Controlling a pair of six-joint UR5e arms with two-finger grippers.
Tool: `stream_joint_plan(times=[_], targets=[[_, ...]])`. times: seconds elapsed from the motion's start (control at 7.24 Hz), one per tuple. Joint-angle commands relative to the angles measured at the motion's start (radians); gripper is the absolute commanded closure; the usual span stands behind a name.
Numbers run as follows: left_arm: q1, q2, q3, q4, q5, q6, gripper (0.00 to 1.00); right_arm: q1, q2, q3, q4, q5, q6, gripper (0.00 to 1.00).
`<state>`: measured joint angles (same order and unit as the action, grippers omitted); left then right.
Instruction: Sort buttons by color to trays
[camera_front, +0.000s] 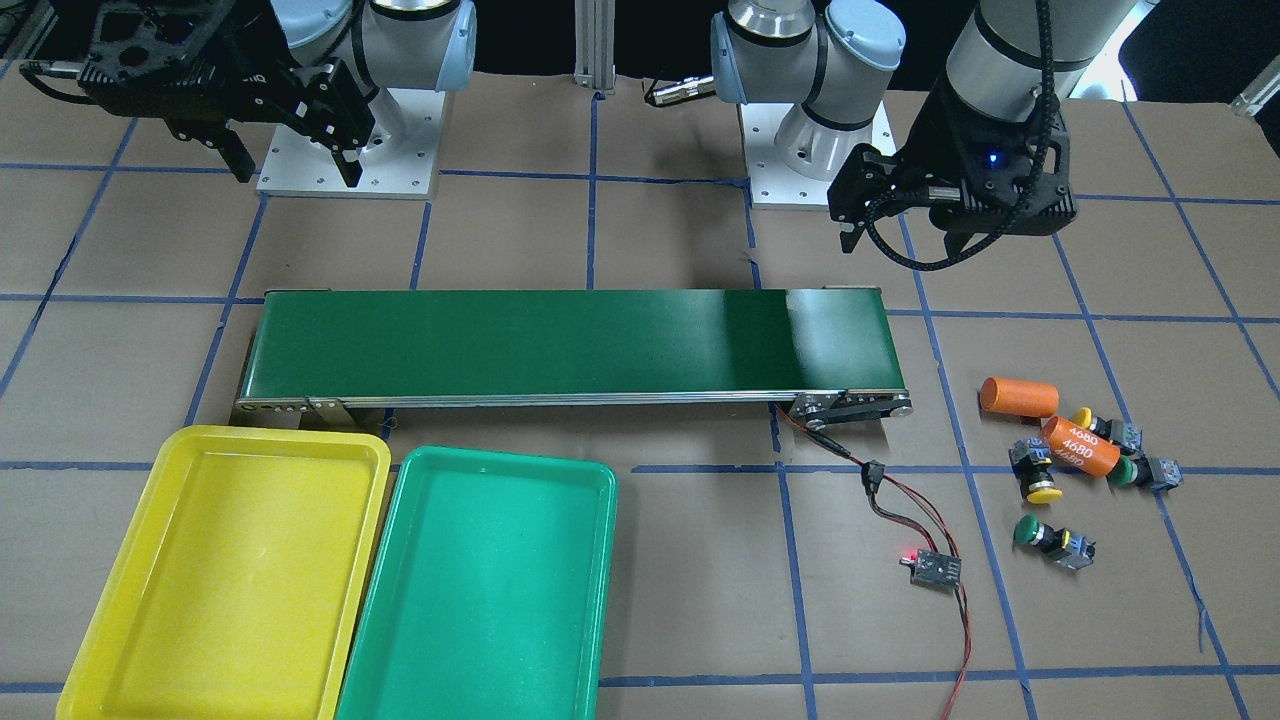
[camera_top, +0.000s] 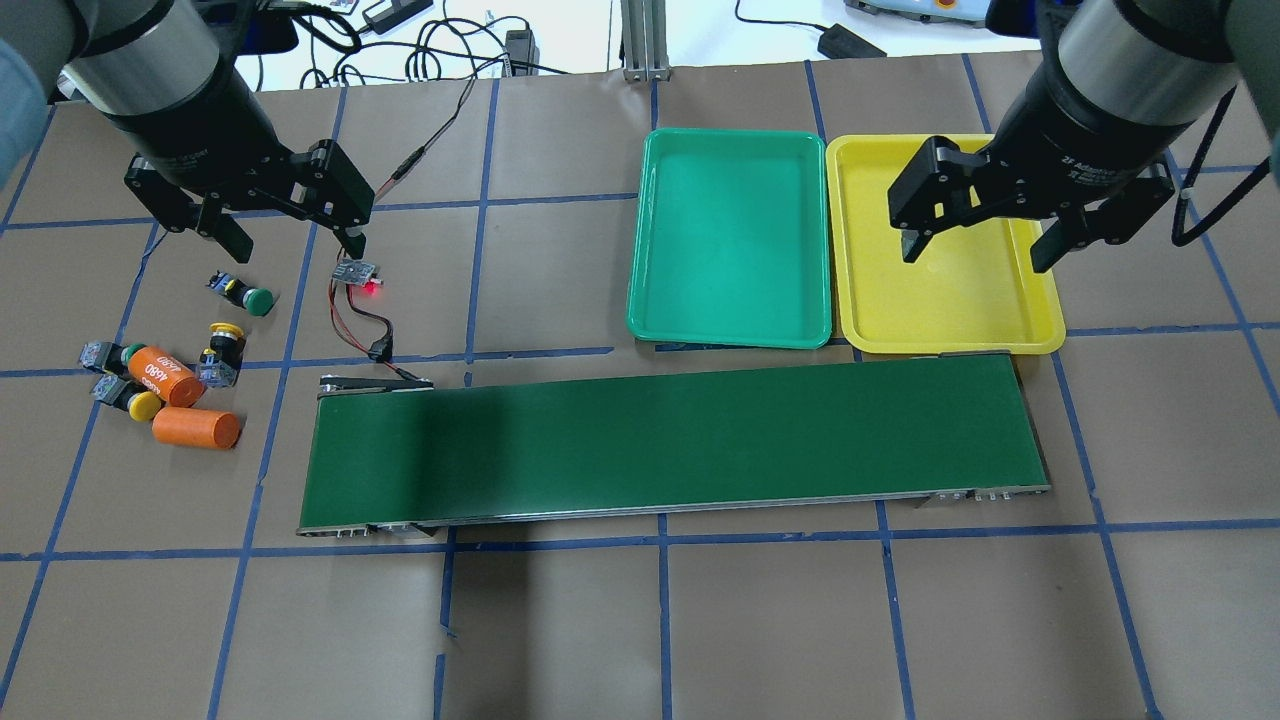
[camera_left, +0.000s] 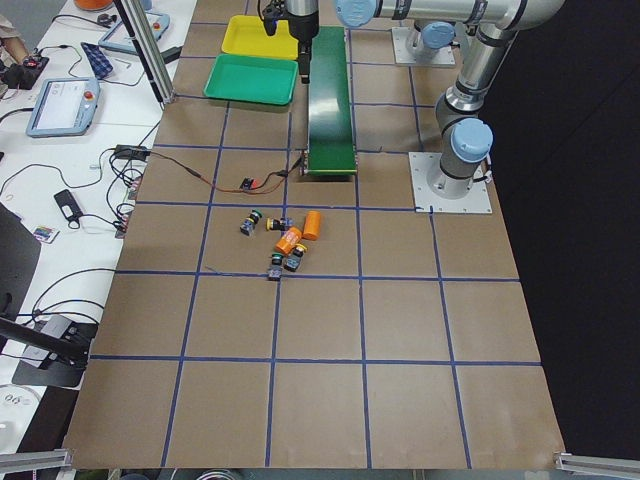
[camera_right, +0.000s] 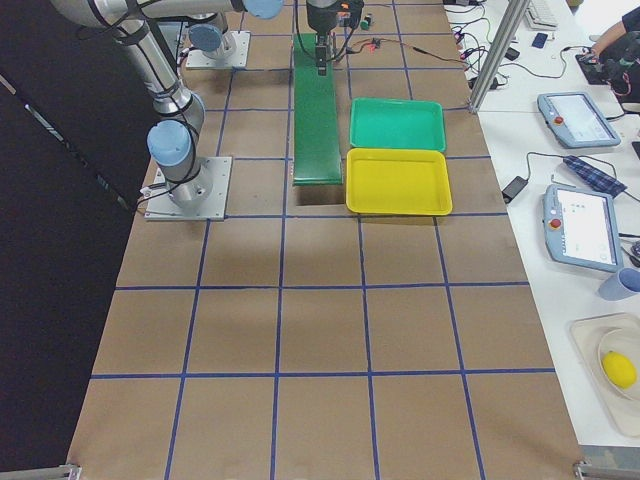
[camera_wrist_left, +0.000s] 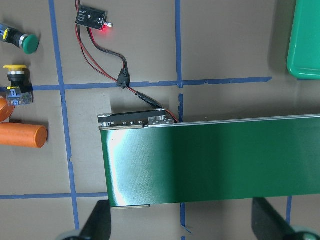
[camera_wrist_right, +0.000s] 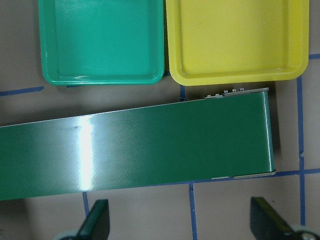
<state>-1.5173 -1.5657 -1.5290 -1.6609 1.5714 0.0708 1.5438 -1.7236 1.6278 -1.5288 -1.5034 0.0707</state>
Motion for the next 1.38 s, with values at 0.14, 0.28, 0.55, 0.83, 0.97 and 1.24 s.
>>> stream_joint_plan(times=[0.14,0.28,0.55,0.83,0.97,1.24], targets=[[0.002,-0.002,-0.003,0.004,0.001,0.001,0.00,-0.005,0.002,0.012,-0.059,-0.011,-0.091,0.00],[0.000,-0.001,-0.005,0.004,-0.002,0.001,0.00,-0.005,0.001,0.026,-0.057,-0.021,-0.091,0.00],[0.011,-0.035,-0.002,0.013,0.010,0.021,0.00,-0.005,-0.001,0.047,-0.059,-0.024,-0.089,0.00],[0.134,-0.144,-0.005,0.110,0.001,0.220,0.00,-0.005,-0.004,0.047,-0.056,-0.026,-0.089,0.00],[0.216,-0.193,-0.010,0.171,-0.002,0.374,0.00,-0.005,-0.002,0.047,-0.054,-0.026,-0.089,0.00],[0.329,-0.267,-0.022,0.216,0.015,0.641,0.00,-0.005,-0.002,0.047,-0.056,-0.026,-0.088,0.00]])
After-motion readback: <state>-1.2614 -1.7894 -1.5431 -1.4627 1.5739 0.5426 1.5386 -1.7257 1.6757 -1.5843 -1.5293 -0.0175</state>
